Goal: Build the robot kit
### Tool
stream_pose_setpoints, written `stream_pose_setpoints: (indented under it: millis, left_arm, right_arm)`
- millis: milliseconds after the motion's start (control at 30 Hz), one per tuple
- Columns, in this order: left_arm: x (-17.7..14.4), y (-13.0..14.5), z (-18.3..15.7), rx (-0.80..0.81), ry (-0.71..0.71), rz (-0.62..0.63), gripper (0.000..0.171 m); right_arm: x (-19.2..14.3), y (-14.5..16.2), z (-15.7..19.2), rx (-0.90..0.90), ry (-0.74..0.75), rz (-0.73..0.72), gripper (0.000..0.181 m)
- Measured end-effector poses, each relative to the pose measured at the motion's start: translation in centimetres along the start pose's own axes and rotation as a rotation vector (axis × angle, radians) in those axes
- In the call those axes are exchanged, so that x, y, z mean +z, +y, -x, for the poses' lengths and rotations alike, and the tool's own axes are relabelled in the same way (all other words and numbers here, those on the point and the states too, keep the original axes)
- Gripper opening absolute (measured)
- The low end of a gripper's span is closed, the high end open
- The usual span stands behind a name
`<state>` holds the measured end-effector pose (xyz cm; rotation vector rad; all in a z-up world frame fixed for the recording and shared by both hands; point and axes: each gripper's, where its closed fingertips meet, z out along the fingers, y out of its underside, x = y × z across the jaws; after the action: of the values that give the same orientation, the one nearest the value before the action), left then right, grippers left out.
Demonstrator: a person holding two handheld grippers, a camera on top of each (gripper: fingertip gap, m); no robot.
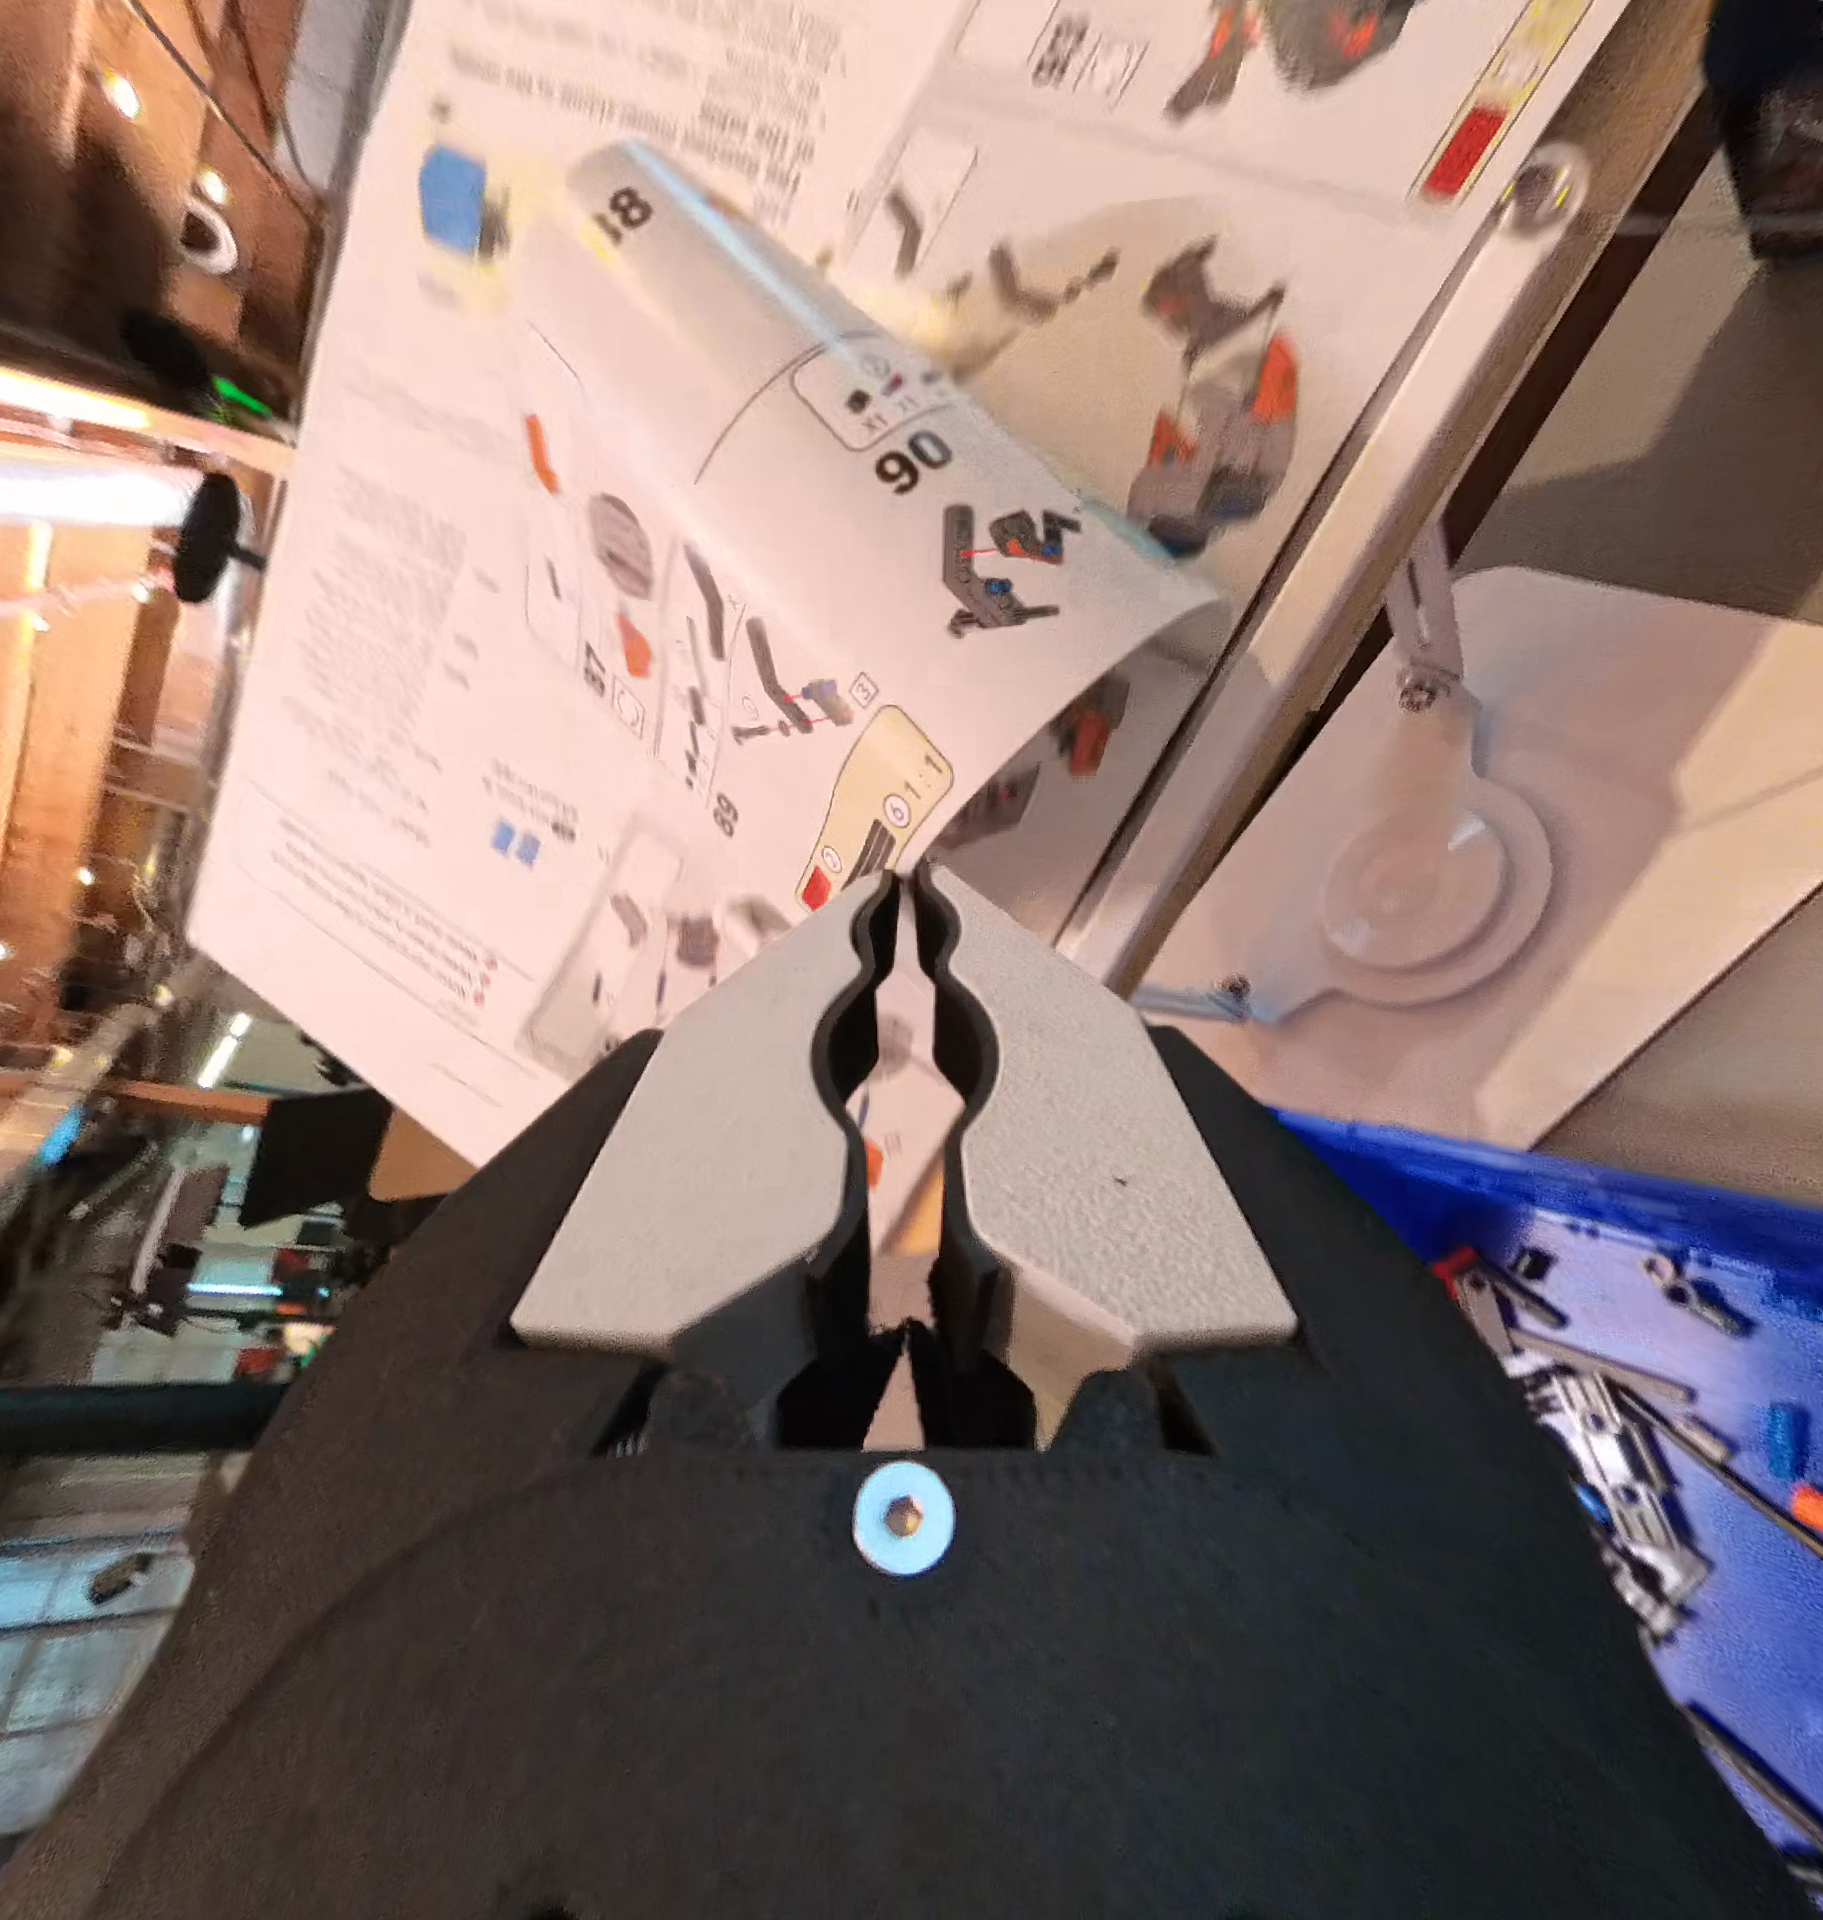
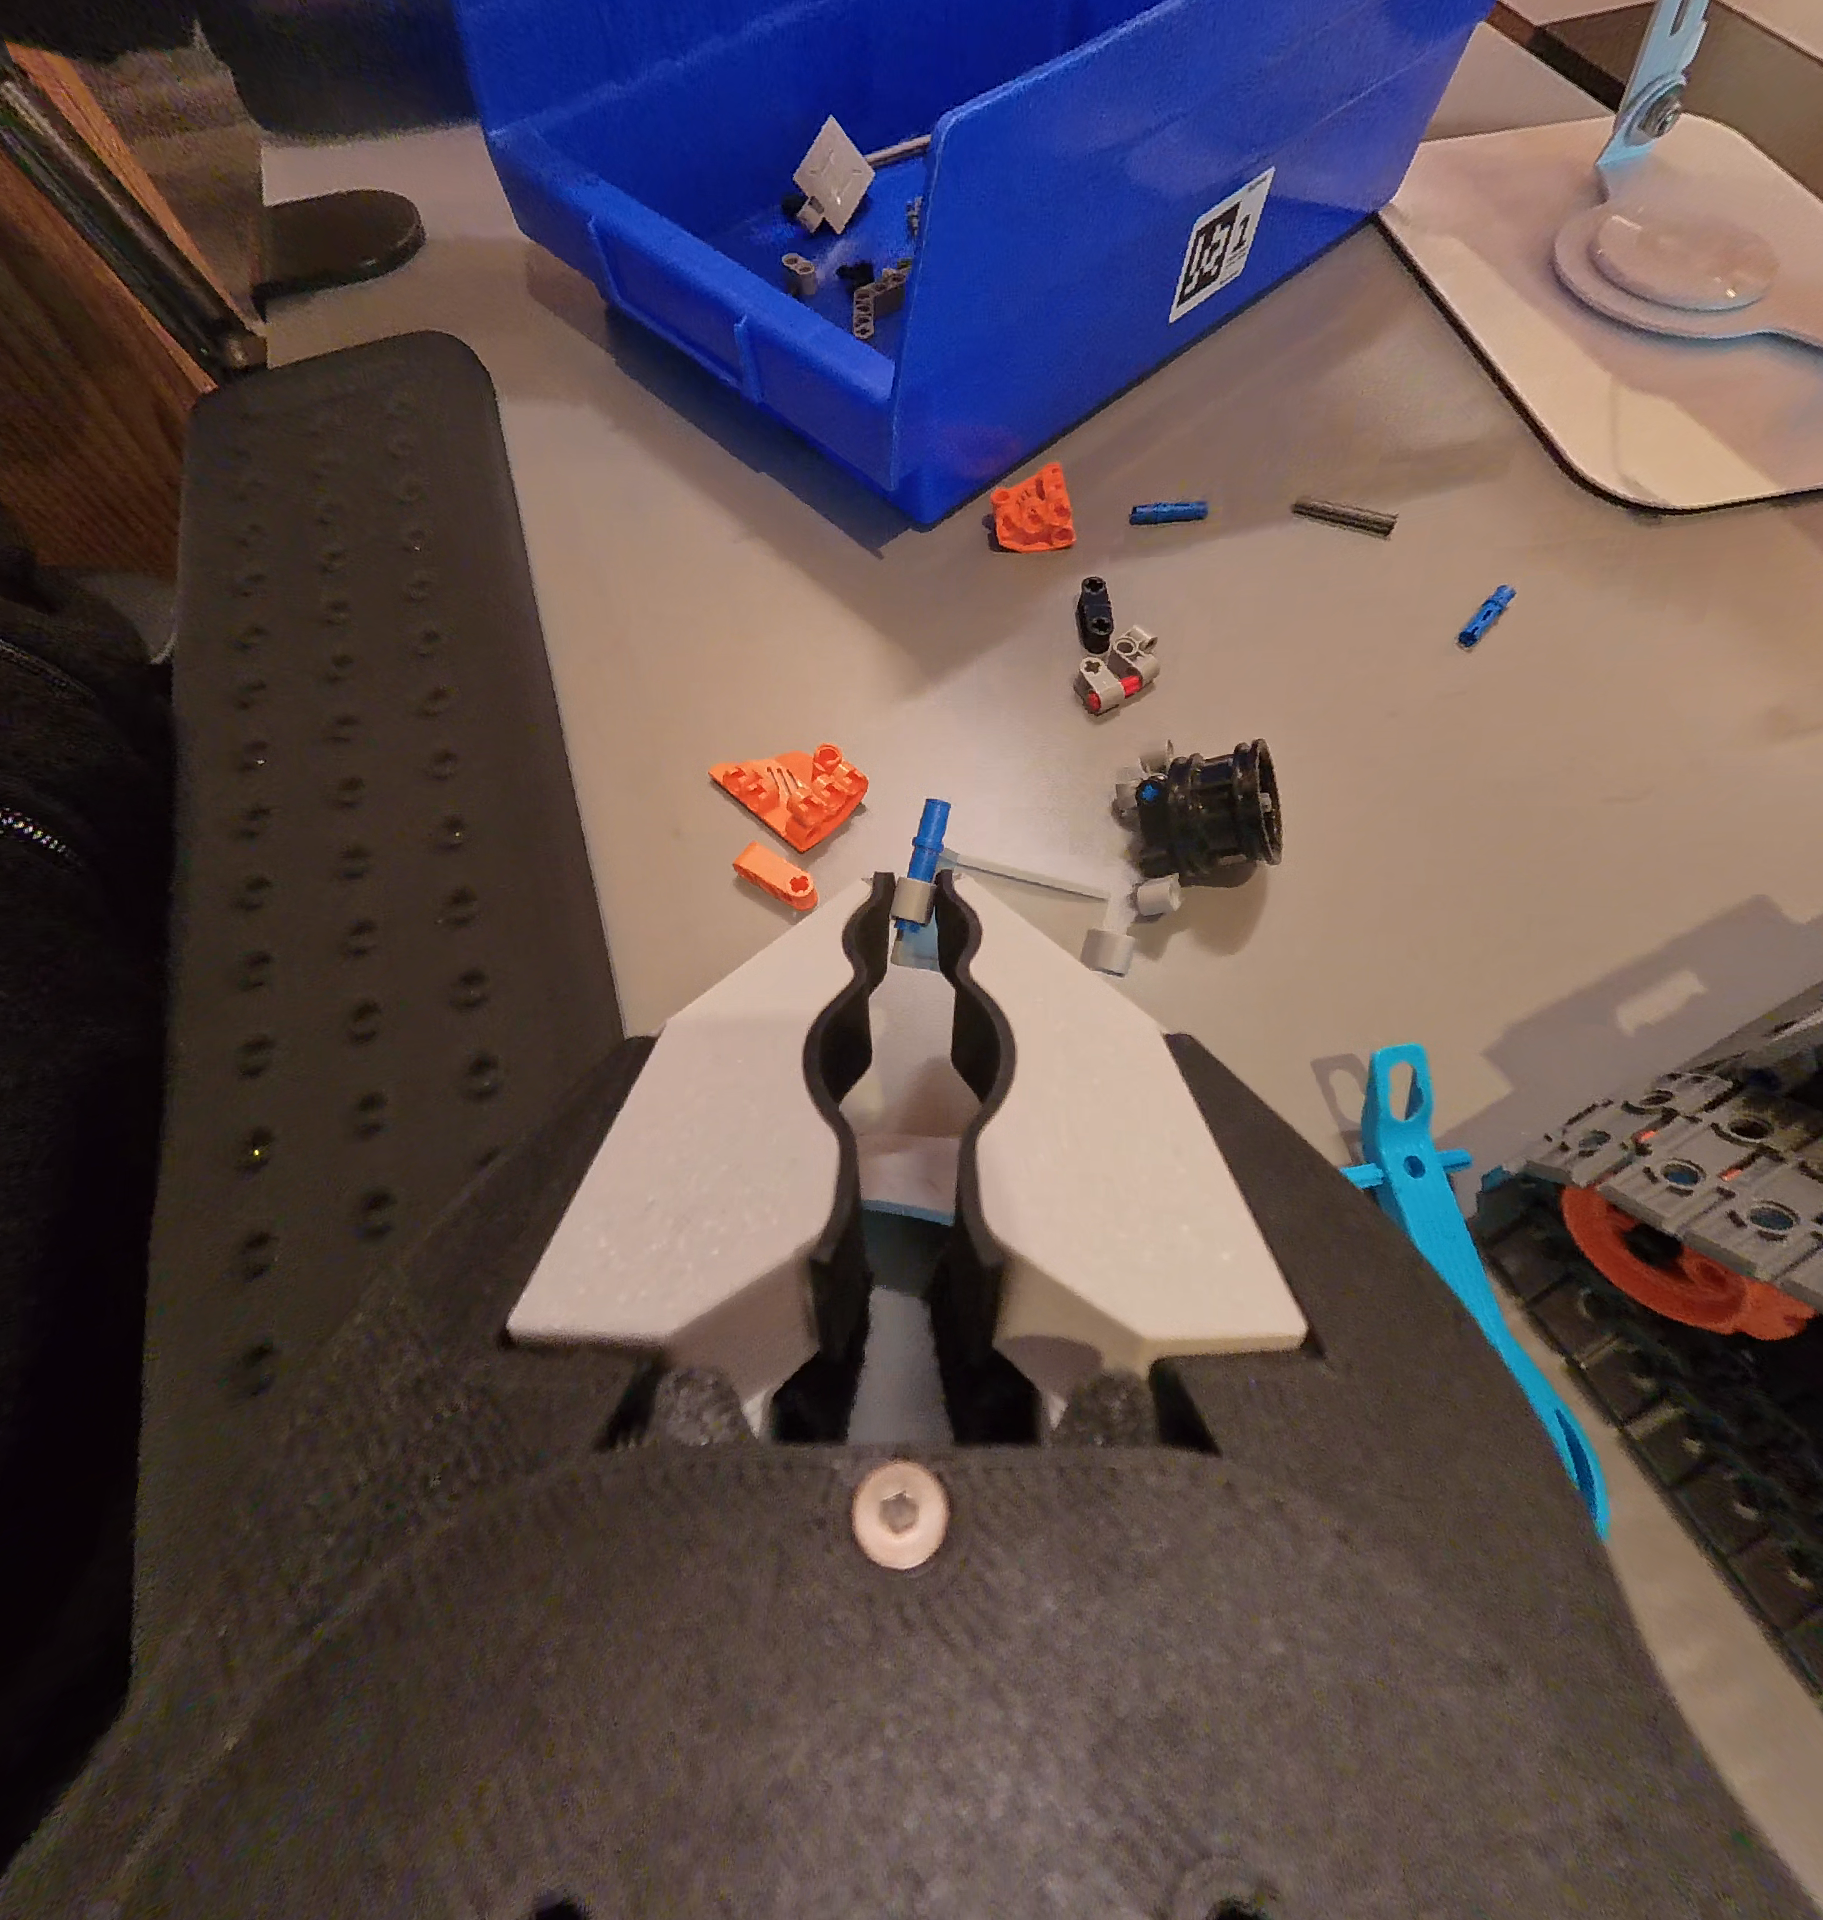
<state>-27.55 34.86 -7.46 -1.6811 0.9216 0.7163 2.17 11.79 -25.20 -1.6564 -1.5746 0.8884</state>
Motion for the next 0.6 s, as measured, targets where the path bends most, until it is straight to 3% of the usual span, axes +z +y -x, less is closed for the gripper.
stream_pose_setpoints:
  millis: [100, 233, 367, 600]
  left_arm:
    - [0.7, -4.1, -0.5, 0.073, -0.024, -0.057, 0.004]
    - [1.9, -9.2, -4.2, 0.127, 0.074, -0.145, 0.008]
    - [2.3, -10.1, -6.7, 0.142, 0.148, -0.167, 0.015]
    - [2.5, -6.5, -6.6, -0.076, 0.263, -0.122, 0.020]
  right_arm:
    - [0.1, 0.0, 0.0, -0.005, -0.001, 0.002, 0.006]
    - [0.0, 0.2, -0.2, 0.006, 0.001, -0.001, 0.007]
    - [-0.2, 0.3, -0.2, 0.006, 0.002, -0.006, 0.007]
    - [-0.2, 0.0, 0.0, -0.010, -0.010, -0.019, 0.006]
